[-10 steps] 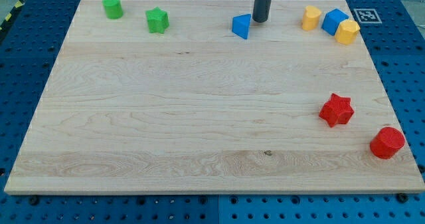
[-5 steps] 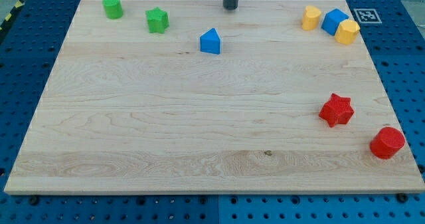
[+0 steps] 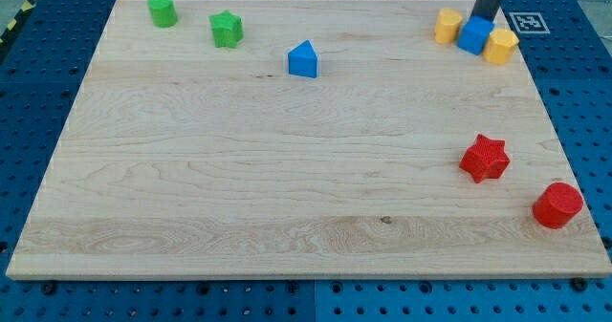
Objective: Place the blue blocks in between the red star and the green star
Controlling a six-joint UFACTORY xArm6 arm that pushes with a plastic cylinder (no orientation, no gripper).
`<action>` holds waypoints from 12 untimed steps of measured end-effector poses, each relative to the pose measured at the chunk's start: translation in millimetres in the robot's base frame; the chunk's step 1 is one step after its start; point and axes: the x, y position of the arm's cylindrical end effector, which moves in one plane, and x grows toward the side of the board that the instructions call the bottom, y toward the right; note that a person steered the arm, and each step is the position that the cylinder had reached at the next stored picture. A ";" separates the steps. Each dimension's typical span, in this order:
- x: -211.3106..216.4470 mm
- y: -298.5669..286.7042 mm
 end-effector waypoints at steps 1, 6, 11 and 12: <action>38.2 -35.3; 91.5 -24.9; 46.2 -78.3; 84.0 -76.8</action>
